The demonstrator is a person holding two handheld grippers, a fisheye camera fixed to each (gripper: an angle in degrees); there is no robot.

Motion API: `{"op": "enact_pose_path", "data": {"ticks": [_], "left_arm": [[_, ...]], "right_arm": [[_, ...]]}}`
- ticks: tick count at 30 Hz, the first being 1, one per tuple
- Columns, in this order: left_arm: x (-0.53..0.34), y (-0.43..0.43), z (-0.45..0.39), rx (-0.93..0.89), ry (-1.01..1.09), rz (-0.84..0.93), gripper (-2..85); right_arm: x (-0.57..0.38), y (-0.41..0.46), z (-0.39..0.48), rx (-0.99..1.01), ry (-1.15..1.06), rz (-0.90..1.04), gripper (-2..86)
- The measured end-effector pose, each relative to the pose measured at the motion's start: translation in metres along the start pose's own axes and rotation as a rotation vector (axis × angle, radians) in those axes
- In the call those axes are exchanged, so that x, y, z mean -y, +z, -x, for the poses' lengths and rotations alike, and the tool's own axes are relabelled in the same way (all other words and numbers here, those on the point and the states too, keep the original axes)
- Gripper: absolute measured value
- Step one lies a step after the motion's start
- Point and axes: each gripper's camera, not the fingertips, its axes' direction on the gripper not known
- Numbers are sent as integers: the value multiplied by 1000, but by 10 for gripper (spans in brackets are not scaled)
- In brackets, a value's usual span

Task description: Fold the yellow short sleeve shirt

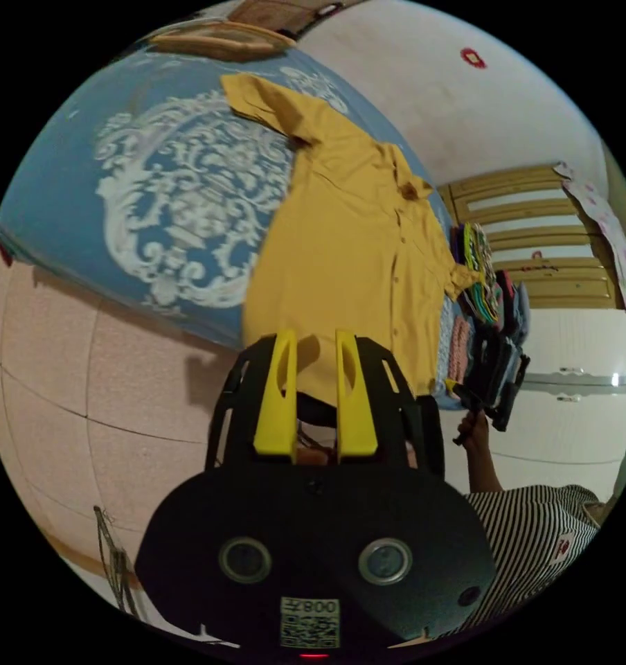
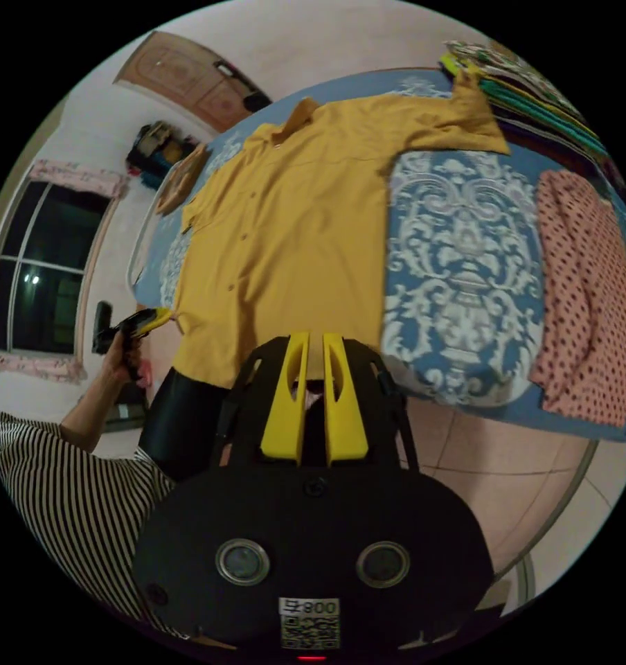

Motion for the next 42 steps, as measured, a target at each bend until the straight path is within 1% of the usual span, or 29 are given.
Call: {"op": "enact_pose_path", "data": {"ticks": [2,4,7,8,10,12,14,17,22,24,26,30,37,42], "left_arm": [[6,-8,12,80,-23,-11,101],[14,-2,18,117,-35,20,104],[25,18,21,116,-42,97,100],[28,22,19,156,-49,91,93],[31,24,16,177,-41,97,81],[34,26,15,180,-35,103,58],[37,28,14,134,-26,109,28],[39,25,12,101,-24,78,16],[47,25,3,80,-1,33,9],[53,30,-2,105,4,32,8],[61,41,-10,132,9,35,8],[75,64,-18,125,-12,61,10],[93,93,-42,128,-40,-7,9],[107,120,-59,121,-76,-25,6]], "right_arm": [[-2,-3,-17,-46,31,-4,58],[-2,-2,-32,-66,52,2,63],[2,6,-46,-91,66,28,66],[2,8,-48,-97,69,33,65],[5,18,-59,-105,78,69,58],[7,19,-66,-138,85,62,41],[10,19,-73,-157,81,72,27],[14,17,-84,-157,58,96,14],[16,4,-108,-149,57,72,6],[18,3,-118,-158,60,80,5],[20,3,-129,-162,67,88,5],[29,4,-157,-148,97,96,4],[45,-1,-202,-82,130,96,3],[56,-7,-223,-97,133,104,3]]}}
